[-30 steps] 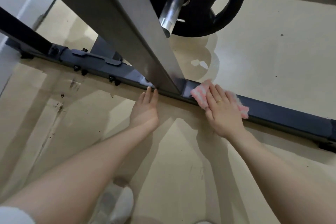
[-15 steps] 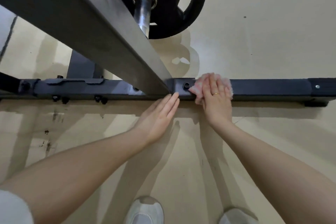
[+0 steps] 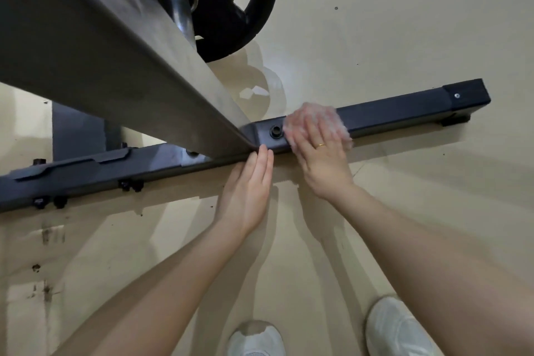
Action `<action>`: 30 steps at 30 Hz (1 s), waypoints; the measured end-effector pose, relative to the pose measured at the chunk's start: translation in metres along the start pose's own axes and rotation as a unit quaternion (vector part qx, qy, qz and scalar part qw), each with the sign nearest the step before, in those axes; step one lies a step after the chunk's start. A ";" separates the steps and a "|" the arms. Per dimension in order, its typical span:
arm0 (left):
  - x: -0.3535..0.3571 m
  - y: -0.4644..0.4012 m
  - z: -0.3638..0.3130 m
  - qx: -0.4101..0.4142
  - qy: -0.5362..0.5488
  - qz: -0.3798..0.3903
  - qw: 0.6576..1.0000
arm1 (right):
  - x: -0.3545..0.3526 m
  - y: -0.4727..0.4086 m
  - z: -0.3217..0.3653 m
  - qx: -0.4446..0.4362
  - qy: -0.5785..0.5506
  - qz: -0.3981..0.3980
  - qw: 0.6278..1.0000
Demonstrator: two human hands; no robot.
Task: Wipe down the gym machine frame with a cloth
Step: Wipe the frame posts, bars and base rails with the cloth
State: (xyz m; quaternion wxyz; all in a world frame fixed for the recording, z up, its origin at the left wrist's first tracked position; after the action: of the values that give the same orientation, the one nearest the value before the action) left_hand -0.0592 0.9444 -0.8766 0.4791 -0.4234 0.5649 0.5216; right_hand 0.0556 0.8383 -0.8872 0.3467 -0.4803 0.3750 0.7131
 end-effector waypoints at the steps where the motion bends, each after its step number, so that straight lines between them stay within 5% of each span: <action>1: 0.000 0.000 0.000 0.004 -0.002 -0.004 1.000 | 0.005 0.006 0.013 -0.011 -0.009 0.021 1.000; 5: -0.003 0.004 0.001 0.023 0.003 0.039 0.999 | -0.009 0.005 0.000 0.015 0.046 0.084 0.995; 9: -0.012 0.005 0.003 0.016 0.027 0.075 0.997 | -0.018 -0.006 -0.023 0.140 0.072 0.116 0.981; 13: -0.020 -0.001 0.007 -0.010 0.021 0.061 0.998 | -0.001 -0.002 0.002 -0.030 0.065 0.085 0.994; 16: -0.020 0.002 0.007 -0.034 0.117 0.116 0.986 | -0.003 -0.021 -0.015 -0.155 0.095 0.032 0.983; 21: -0.023 -0.011 -0.002 -0.095 0.089 0.103 0.986 | -0.019 -0.052 -0.024 -0.140 0.090 0.059 0.984; 30: -0.009 -0.016 -0.014 -0.124 0.052 0.004 0.991 | -0.020 -0.069 0.005 -0.303 0.104 0.094 0.943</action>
State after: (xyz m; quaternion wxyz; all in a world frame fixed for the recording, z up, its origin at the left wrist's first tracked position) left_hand -0.0433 0.9290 -0.8703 0.3905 -0.5039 0.5219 0.5667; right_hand 0.1189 0.8730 -0.8809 0.0754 -0.5970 0.2187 0.7682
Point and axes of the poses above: each hand's wrist, its own y-axis away from the middle knuckle, its own x-axis out of the palm, z = x × y, the point moved 3 cm from there along -y, towards the middle knuckle, and after that the axes turned 12 degrees about x, right-handed, at the moved point
